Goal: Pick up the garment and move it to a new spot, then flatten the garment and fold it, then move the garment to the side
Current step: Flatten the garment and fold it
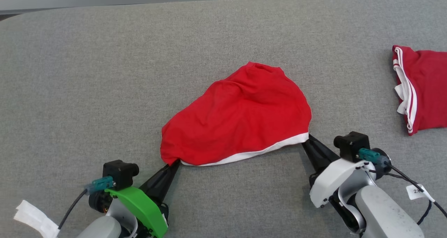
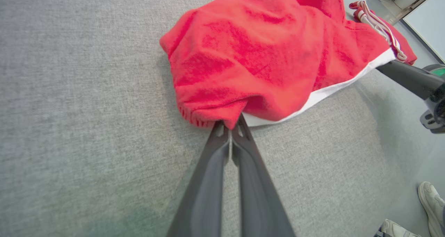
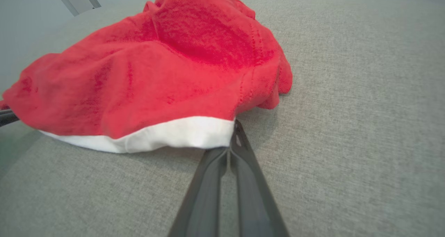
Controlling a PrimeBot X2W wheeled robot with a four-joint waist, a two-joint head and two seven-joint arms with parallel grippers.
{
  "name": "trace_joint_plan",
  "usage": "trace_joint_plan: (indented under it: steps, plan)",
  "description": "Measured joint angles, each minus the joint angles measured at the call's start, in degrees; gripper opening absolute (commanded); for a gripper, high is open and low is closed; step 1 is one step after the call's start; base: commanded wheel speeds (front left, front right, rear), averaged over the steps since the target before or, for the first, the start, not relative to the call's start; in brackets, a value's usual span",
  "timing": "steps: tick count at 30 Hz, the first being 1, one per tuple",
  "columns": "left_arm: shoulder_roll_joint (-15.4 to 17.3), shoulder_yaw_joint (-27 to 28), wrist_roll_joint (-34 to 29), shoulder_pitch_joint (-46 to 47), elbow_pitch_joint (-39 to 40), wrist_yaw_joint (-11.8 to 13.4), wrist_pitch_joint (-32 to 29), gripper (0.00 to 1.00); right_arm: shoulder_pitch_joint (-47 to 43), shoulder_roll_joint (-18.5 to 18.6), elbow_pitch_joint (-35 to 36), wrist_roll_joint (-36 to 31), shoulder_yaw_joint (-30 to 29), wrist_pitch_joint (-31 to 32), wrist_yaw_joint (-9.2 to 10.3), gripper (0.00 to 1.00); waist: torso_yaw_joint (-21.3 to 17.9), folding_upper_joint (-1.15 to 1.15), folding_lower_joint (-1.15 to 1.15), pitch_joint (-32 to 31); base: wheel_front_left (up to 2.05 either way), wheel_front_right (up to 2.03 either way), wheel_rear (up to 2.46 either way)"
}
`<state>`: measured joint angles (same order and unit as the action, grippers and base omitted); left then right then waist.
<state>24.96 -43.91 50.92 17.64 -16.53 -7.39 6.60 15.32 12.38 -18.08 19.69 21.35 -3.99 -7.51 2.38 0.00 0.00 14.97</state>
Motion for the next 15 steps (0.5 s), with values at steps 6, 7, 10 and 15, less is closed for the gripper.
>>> trace_joint_plan:
  steps: [6,7,10,15]
  plan:
    - [4.2,0.9,2.0,-3.8,9.7,0.9,-1.3,0.0,-3.9,2.7,6.3,3.2,-2.9,0.2,0.0,0.0,-0.2,0.0,0.0,-0.7,0.0,0.0,0.0]
    - [4.9,0.9,2.1,-4.4,11.4,1.2,-1.6,0.0,-4.6,3.1,7.5,3.7,-3.3,0.4,0.0,0.0,-0.2,0.0,0.0,-0.8,0.0,0.0,0.0]
    - [6.9,1.3,2.8,-5.8,16.8,2.1,-2.6,0.0,-6.6,4.4,11.5,5.3,-4.3,1.6,0.0,0.0,-0.4,0.0,0.0,-1.0,0.0,0.0,0.0]
    - [9.5,2.6,3.7,-7.7,25.9,3.8,-3.4,0.0,-9.5,5.8,18.6,7.8,-6.7,3.4,0.0,0.0,-0.7,0.0,0.0,-1.6,0.0,0.0,0.0]
